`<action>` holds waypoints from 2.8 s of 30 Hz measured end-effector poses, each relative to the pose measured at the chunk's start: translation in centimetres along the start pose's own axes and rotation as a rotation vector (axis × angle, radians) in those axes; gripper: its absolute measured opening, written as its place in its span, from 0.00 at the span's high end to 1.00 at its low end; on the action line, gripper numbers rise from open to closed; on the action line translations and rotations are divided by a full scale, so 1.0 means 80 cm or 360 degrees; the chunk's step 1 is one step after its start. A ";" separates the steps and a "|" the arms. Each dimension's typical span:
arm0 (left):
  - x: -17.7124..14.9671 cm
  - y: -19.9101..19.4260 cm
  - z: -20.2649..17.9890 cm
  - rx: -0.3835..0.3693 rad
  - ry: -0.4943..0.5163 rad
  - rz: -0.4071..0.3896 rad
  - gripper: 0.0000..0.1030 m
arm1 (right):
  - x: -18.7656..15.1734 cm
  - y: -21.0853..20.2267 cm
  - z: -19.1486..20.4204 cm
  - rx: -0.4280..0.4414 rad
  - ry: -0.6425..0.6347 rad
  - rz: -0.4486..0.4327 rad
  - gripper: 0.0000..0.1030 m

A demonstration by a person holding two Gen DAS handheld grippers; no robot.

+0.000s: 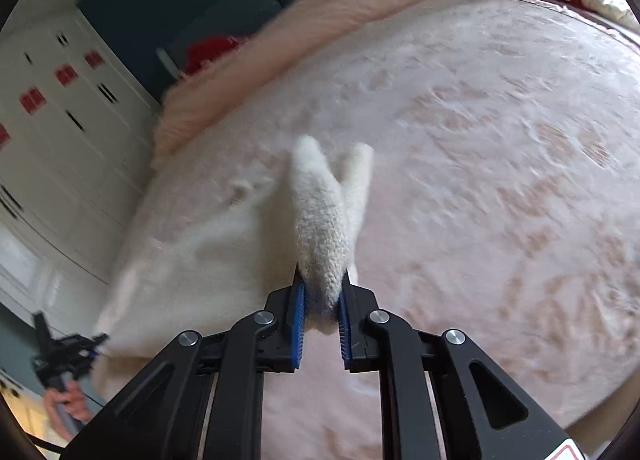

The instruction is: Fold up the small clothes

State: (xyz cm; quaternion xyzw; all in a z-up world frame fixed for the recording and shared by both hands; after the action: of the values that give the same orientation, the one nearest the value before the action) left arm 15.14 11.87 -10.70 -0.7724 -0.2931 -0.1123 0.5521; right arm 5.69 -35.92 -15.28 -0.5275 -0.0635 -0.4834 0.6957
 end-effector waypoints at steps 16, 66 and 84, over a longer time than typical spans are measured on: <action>0.083 -0.019 -0.101 0.0119 0.0363 -0.0397 0.31 | 0.097 0.037 0.069 -0.0180 -0.0491 -0.0170 0.44; -0.036 0.074 -0.149 0.0237 0.0584 -0.0140 0.82 | -0.055 0.120 0.225 -0.0155 -0.1054 0.0170 0.88; -0.036 0.069 -0.145 0.0216 0.0535 -0.0128 0.81 | -0.052 0.083 0.202 -0.0062 -0.0894 0.0142 0.88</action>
State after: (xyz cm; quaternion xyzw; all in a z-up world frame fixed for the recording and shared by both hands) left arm 17.77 -0.94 -12.19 -0.6915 -0.2341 -0.2417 0.6393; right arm 15.22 -20.69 -15.19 -0.6563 -0.2210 -0.2884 0.6612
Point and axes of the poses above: each gripper's, at about its wrist camera, not at the fingertips, and y roughly the way its jaws point, z to its left, x to its top, the point moved 5 cm from there along y, roughly the way its jaws point, and after that the axes turned 9 degrees about -z, right-handed, at the moved point
